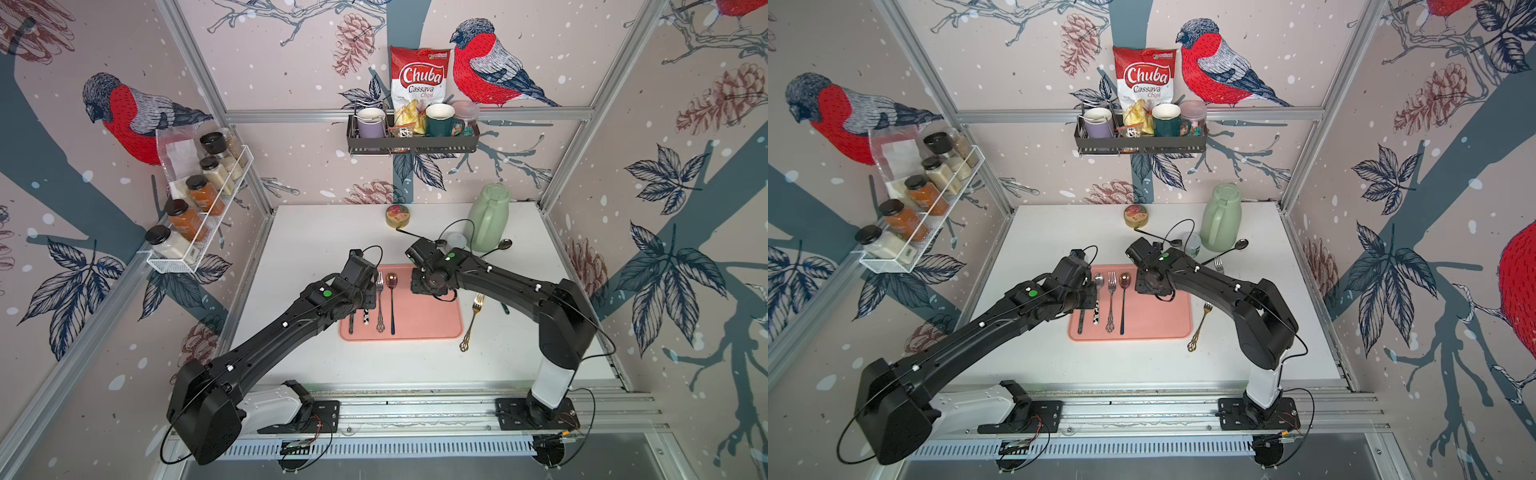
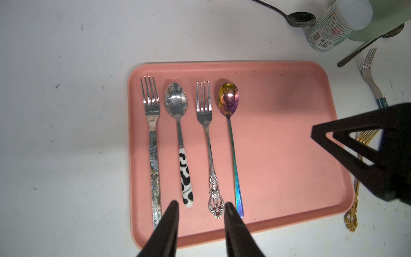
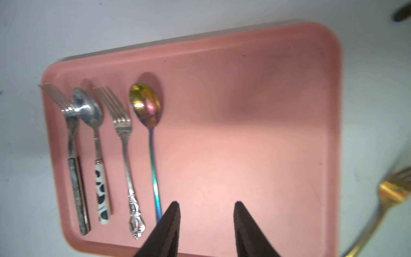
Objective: Set the spoon and fork side by side
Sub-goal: Place the spoon on the tray, then pick up the fork at the center of the board.
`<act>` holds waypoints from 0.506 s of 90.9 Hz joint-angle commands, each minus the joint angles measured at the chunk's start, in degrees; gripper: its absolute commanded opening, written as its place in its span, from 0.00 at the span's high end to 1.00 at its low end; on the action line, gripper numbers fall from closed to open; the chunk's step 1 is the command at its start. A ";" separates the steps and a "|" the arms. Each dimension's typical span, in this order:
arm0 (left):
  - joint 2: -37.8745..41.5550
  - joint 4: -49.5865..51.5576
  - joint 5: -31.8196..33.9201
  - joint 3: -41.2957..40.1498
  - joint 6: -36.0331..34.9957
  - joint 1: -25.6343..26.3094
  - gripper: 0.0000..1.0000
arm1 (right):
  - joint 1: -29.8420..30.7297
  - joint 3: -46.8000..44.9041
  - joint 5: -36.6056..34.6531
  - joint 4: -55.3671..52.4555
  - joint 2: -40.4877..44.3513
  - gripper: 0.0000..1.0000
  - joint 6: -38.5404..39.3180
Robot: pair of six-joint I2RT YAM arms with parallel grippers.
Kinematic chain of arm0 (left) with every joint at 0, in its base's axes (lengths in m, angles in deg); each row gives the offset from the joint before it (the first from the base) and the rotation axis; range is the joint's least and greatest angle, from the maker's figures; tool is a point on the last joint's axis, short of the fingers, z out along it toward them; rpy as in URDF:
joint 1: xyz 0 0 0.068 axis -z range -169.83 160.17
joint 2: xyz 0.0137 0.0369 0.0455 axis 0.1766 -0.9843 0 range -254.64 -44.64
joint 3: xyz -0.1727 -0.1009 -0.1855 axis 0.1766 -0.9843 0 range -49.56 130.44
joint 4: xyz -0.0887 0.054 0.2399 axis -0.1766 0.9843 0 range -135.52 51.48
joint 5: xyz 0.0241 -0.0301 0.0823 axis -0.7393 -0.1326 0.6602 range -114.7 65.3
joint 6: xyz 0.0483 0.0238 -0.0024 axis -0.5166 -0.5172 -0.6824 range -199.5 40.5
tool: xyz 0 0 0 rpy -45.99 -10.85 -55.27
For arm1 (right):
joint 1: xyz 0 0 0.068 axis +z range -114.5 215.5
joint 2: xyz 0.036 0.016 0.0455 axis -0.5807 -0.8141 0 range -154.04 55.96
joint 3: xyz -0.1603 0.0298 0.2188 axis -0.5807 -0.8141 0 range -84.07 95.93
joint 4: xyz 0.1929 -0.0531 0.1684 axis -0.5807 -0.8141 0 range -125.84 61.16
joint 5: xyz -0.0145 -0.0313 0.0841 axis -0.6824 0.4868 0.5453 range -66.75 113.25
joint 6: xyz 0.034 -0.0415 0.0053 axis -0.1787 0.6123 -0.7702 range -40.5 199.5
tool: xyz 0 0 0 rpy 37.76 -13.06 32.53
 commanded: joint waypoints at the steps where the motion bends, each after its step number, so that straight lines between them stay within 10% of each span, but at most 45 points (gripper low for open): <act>1: -1.79 -5.40 -1.69 -0.11 -0.89 0.93 0.64 | -2.67 -7.59 -3.11 -0.64 5.32 0.57 -2.93; 46: -12.15 -10.97 -2.05 4.81 -0.40 7.87 0.65 | -13.61 -31.27 -3.04 4.48 19.25 0.53 -7.72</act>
